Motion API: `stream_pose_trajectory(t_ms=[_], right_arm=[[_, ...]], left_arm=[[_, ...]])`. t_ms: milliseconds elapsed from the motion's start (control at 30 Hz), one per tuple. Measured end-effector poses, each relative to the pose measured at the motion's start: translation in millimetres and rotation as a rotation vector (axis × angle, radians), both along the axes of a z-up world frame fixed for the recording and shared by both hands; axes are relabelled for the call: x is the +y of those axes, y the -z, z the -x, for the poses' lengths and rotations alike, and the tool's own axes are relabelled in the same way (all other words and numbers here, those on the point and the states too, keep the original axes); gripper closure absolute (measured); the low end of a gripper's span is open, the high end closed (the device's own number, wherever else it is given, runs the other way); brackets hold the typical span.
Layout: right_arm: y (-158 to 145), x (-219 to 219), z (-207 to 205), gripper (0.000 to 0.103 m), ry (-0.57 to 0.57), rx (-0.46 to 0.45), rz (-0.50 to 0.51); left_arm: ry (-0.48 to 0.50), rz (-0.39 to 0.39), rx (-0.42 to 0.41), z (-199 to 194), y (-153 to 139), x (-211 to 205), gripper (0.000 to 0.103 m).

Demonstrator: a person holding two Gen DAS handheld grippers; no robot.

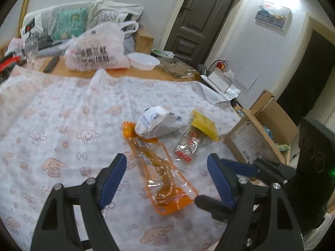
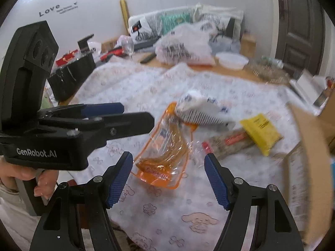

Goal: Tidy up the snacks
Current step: 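Move both tools back over the remaining snacks, then lower the right tool onto the orange sausage pouch and close it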

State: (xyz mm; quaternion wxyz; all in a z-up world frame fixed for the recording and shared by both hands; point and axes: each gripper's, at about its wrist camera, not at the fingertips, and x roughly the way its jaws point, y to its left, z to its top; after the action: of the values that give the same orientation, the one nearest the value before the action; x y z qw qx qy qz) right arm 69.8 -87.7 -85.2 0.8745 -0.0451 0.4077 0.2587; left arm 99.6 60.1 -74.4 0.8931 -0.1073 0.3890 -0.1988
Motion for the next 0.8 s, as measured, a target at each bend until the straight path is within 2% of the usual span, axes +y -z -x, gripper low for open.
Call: stream_pose_trajectory(t_ms=[133, 400, 467, 700, 800], right_arm=[[19.8, 8.8, -13.4, 0.031, 0.002, 0.065, -0.012], [45.2, 21.1, -39.8, 0.031, 0.017, 0.145, -0.016], [49.5, 25.8, -42.4, 0.031, 0.009, 0.155, -0.014], [59.3, 36.3, -55.6, 0.018, 0.039, 0.174, -0.03], [63.7, 40.5, -59.1, 0.018, 0.056, 0.172, -0.003]], left_arm=[[-0.006, 0.008, 0.034, -14.1, 16.3, 9.0, 0.026], [0.009, 0.046, 0.084, -34.7, 40.2, 16.5, 0.026], [0.015, 0.05, 0.095, -37.7, 44.9, 16.9, 0.026], [0.011, 0.076, 0.109, -43.0, 53.0, 25.0, 0.027], [0.011, 0.085, 0.112, -43.4, 54.1, 28.1, 0.027]])
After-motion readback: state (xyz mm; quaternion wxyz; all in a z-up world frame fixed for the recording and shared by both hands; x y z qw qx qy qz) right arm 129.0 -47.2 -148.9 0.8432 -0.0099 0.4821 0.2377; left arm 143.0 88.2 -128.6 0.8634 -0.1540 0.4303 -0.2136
